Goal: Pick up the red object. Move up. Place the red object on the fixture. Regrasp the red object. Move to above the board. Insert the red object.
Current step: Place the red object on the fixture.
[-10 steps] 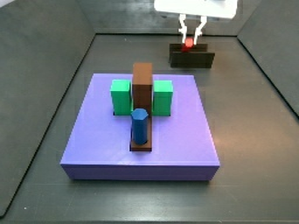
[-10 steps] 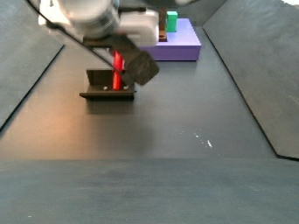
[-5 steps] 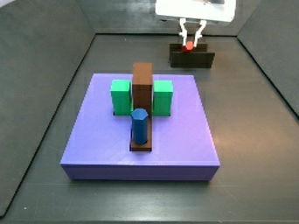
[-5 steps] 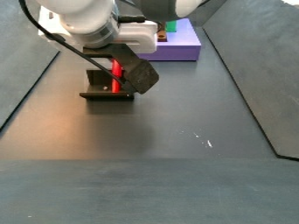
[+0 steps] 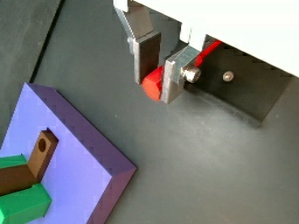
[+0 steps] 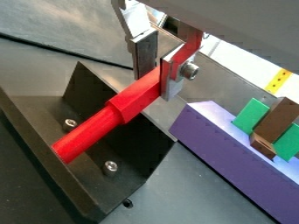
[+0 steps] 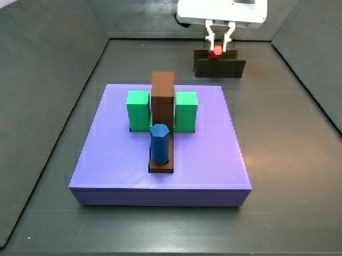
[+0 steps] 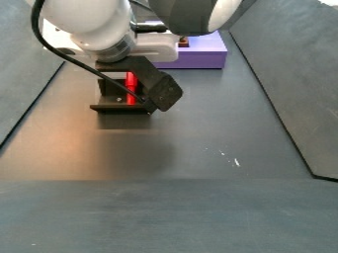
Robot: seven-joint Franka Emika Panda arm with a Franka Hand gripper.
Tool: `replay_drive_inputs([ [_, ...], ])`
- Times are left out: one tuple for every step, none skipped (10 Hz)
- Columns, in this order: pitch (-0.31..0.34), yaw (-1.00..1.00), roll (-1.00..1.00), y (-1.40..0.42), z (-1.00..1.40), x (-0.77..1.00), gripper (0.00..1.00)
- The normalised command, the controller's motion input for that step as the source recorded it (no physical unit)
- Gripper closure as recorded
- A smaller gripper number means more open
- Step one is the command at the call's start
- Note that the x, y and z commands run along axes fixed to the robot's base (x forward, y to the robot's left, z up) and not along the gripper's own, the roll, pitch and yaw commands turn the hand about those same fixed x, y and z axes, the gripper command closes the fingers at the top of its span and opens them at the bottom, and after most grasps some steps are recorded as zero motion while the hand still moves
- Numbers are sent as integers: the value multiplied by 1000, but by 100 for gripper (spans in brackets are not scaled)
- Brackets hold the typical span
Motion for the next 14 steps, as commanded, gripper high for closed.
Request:
replay_drive_inputs([
  [74,-183,-163,-6,-129,77,100],
  [0,-123,-69,11,-183,14,100],
  [0,-94,-80,111,-151,37,100],
  [54,-40,-263,180,-60,146,100],
  [77,-3,-643,214,0,226,100],
  [120,0,-903,217,0,269,100],
  [151,0,-1000,269,37,234,100],
  [106,0,-1000,226,3,180,100],
  [77,0,-883,40,0,171,100],
  [60,0,-817,0,0,151,100],
  [37,0,-803,0,9,80,100],
  [20,-11,-749,0,0,26,100],
  [0,-66,-711,0,0,6,100],
  [0,-71,-660,40,-94,0,100],
])
